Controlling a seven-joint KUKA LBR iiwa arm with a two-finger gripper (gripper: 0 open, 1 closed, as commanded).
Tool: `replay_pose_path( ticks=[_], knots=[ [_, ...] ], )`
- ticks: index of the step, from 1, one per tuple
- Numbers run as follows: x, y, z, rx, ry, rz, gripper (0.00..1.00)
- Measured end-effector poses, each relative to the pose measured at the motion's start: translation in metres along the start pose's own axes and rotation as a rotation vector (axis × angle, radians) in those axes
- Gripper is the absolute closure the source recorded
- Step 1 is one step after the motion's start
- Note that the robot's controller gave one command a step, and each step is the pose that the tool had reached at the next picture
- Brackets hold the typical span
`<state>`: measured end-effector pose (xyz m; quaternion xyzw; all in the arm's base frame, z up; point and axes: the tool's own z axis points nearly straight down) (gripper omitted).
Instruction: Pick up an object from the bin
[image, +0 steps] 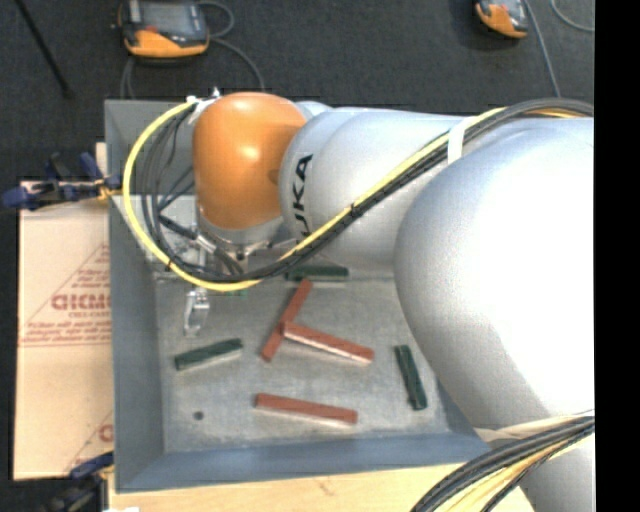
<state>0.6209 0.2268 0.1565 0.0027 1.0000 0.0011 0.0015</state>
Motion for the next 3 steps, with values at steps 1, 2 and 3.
replay_pose_path(
  ticks=[1,2,3],
  knots=[
    [0.000,0.000,0.000,0.000,0.000,0.000,0.00],
    [0.055,-0.010,0.077,-0.004,0.000,0.110,1.00],
    [0.055,-0.010,0.077,-0.004,0.000,0.111,1.00]
  ],
)
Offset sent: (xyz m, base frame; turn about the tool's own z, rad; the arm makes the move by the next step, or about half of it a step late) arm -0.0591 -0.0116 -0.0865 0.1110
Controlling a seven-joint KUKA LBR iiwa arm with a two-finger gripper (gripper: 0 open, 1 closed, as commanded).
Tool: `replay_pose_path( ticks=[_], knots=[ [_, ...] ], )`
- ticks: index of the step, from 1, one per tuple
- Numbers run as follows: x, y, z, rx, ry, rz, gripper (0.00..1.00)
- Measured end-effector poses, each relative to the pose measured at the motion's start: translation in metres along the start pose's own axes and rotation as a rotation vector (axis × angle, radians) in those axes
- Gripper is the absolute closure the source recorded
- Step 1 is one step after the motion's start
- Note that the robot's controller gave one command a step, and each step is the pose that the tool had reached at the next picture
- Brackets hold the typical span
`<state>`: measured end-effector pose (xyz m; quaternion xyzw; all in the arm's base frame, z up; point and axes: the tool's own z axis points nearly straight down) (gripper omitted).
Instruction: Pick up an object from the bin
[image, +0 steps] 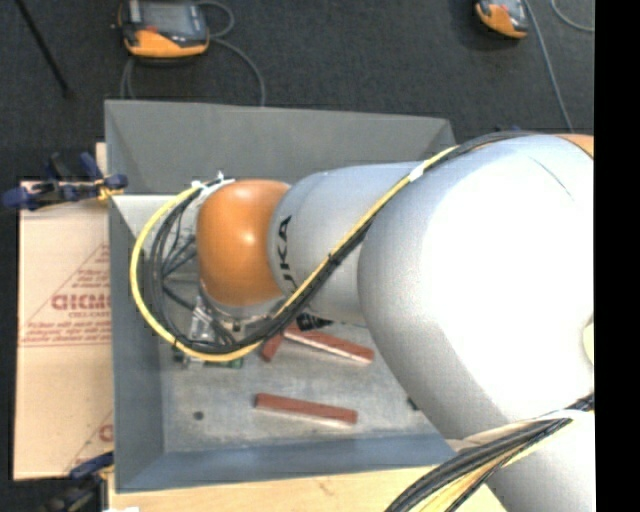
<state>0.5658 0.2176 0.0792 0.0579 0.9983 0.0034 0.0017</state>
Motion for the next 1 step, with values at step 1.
replay_pose_path(
  ticks=[1],
  knots=[
    [0.0043,-0.0082,-0.0340,0.008,0.007,0.024,1.00]
  ],
)
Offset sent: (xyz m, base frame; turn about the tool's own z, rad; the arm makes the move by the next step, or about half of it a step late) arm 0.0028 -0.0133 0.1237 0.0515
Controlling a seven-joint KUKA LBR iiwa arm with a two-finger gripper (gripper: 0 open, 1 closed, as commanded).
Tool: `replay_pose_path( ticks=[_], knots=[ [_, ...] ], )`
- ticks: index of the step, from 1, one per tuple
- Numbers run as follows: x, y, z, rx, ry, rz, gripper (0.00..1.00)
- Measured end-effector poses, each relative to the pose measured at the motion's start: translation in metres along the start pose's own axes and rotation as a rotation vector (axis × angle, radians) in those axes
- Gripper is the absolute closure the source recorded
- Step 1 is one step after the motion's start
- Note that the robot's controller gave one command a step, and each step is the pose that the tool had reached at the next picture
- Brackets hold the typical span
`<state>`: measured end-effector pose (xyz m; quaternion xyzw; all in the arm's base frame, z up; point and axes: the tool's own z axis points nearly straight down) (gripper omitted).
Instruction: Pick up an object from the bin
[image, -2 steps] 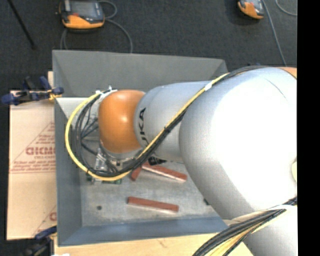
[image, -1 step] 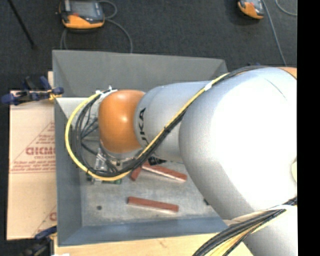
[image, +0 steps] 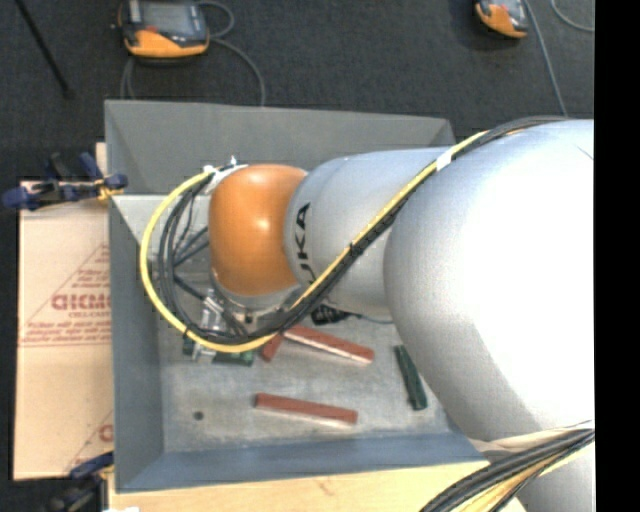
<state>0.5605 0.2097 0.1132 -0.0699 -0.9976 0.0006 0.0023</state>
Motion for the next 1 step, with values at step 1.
replay_pose_path(
  ticks=[1],
  knots=[
    [-0.0055,-0.0028,-0.0622,-0.001,-0.003,0.014,1.00]
  ],
)
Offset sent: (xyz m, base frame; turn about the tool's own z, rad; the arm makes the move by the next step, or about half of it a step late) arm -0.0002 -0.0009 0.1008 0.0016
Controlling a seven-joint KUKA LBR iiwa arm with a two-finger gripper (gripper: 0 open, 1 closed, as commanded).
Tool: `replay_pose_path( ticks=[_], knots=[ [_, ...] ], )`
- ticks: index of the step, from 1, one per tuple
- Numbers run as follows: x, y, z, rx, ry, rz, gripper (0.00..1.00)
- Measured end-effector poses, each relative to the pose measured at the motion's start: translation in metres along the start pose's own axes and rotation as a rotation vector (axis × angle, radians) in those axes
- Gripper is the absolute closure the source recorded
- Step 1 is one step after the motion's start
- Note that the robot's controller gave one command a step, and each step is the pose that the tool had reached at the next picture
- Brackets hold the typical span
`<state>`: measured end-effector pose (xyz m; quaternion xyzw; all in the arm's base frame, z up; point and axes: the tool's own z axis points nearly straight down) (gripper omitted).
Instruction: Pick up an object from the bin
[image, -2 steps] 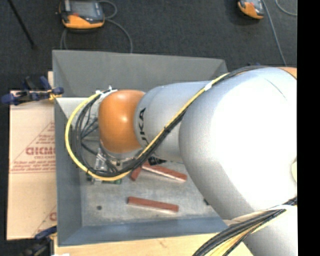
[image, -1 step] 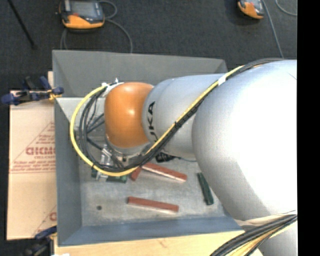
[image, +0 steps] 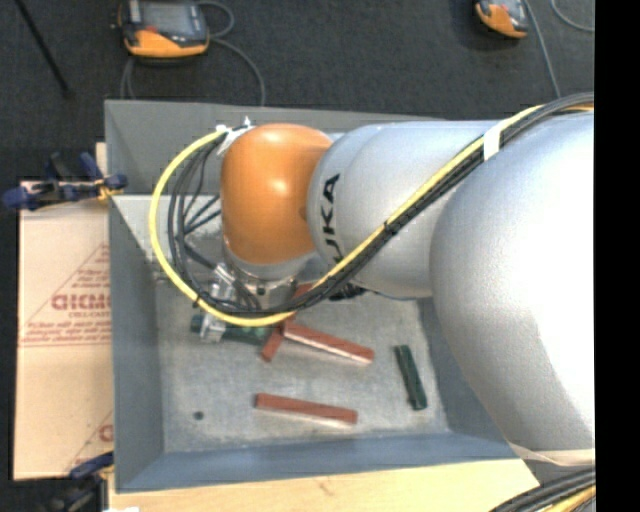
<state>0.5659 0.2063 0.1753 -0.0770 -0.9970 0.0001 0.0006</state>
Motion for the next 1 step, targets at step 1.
replay_pose_path(
  ticks=[1],
  knots=[
    [0.0027,0.0006,-0.0341,-0.002,-0.005,-0.008,1.00]
  ],
)
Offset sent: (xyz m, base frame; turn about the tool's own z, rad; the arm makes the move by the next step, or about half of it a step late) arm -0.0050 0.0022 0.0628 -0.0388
